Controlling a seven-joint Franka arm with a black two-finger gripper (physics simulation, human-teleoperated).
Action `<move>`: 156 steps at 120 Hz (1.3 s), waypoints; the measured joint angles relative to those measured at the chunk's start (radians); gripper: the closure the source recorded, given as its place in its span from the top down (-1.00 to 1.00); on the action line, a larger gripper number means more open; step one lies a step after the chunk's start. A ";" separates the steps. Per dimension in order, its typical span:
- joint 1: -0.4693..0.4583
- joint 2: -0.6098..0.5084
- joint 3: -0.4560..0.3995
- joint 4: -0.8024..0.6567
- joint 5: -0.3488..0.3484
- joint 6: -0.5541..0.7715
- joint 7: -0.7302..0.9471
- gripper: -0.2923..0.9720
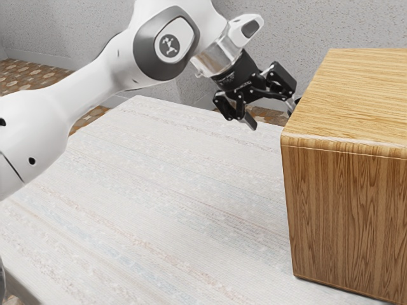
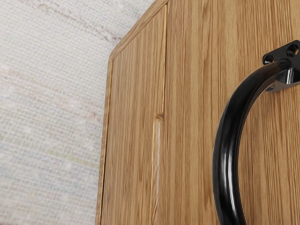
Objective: Pull the drawer handle with one arm to open the drawer
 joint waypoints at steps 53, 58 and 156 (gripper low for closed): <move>0.009 0.003 0.001 -0.011 0.003 -0.006 -0.005 0.53; 0.009 0.005 0.001 -0.012 0.005 -0.008 -0.006 0.53; 0.088 -0.005 0.006 -0.011 0.025 -0.064 -0.009 0.54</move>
